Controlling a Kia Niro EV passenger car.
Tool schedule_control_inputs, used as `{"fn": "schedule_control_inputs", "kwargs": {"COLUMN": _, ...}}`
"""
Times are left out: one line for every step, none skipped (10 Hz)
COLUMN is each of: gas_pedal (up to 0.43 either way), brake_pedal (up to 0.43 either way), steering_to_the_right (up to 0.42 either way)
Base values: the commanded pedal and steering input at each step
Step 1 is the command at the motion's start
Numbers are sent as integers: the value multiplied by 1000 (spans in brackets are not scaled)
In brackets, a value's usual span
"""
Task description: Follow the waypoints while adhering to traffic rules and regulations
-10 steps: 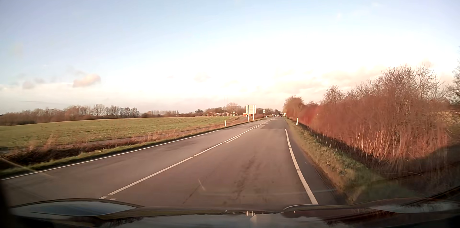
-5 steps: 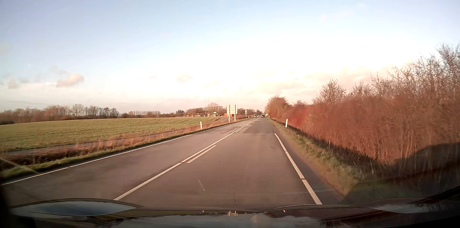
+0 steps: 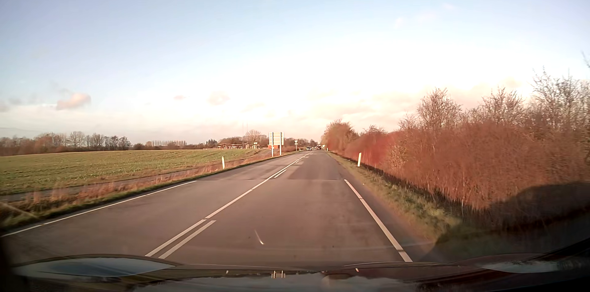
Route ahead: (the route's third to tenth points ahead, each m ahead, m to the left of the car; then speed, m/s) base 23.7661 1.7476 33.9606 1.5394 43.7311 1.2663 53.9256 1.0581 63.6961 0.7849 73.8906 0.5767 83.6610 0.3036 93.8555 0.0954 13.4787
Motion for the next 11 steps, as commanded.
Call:
{"fn": "schedule_control_inputs", "kwargs": {"gas_pedal": 390, "brake_pedal": 0, "steering_to_the_right": 18}}
{"fn": "schedule_control_inputs", "kwargs": {"gas_pedal": 390, "brake_pedal": 0, "steering_to_the_right": 18}}
{"fn": "schedule_control_inputs", "kwargs": {"gas_pedal": 390, "brake_pedal": 0, "steering_to_the_right": 17}}
{"fn": "schedule_control_inputs", "kwargs": {"gas_pedal": 398, "brake_pedal": 0, "steering_to_the_right": 15}}
{"fn": "schedule_control_inputs", "kwargs": {"gas_pedal": 398, "brake_pedal": 0, "steering_to_the_right": 10}}
{"fn": "schedule_control_inputs", "kwargs": {"gas_pedal": 398, "brake_pedal": 0, "steering_to_the_right": 6}}
{"fn": "schedule_control_inputs", "kwargs": {"gas_pedal": 398, "brake_pedal": 0, "steering_to_the_right": 2}}
{"fn": "schedule_control_inputs", "kwargs": {"gas_pedal": 398, "brake_pedal": 0, "steering_to_the_right": 1}}
{"fn": "schedule_control_inputs", "kwargs": {"gas_pedal": 398, "brake_pedal": 0, "steering_to_the_right": 1}}
{"fn": "schedule_control_inputs", "kwargs": {"gas_pedal": 390, "brake_pedal": 0, "steering_to_the_right": 1}}
{"fn": "schedule_control_inputs", "kwargs": {"gas_pedal": 390, "brake_pedal": 0, "steering_to_the_right": 0}}
